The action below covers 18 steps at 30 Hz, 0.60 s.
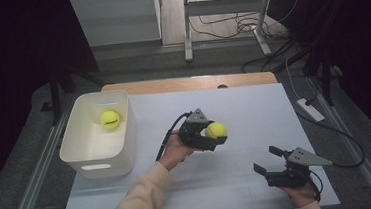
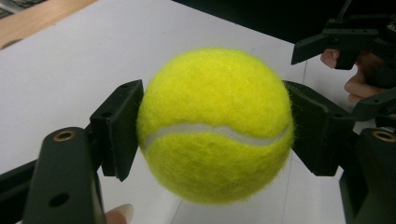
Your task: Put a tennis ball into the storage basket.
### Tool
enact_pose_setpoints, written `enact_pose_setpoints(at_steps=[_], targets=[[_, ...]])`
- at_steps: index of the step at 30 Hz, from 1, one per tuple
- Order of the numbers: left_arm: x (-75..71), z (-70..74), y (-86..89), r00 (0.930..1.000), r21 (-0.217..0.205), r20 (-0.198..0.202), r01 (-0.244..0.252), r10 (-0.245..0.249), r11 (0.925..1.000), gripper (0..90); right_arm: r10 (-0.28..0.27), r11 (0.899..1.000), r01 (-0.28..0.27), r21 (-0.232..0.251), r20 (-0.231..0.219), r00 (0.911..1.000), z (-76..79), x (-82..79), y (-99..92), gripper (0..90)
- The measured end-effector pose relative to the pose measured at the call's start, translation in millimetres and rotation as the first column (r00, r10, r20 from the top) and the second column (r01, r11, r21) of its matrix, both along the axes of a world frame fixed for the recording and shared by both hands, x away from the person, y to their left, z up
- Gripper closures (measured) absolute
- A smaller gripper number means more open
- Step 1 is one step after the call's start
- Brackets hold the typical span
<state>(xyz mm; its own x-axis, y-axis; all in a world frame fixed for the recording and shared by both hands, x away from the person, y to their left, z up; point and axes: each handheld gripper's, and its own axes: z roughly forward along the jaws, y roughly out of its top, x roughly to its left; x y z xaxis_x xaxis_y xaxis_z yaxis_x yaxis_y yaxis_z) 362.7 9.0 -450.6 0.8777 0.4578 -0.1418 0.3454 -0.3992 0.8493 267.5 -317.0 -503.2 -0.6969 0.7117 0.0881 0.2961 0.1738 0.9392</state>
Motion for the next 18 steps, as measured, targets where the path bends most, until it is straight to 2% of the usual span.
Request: enact_pose_setpoints(at_steps=[18], targets=[[-2.3,13.5,21.3,0.9988,-0.032,0.017,-0.044,0.045,0.9985,26.5,-0.001,1.0,0.001,-0.002,0.0,1.0,0.2,0.1,1.9,9.2]])
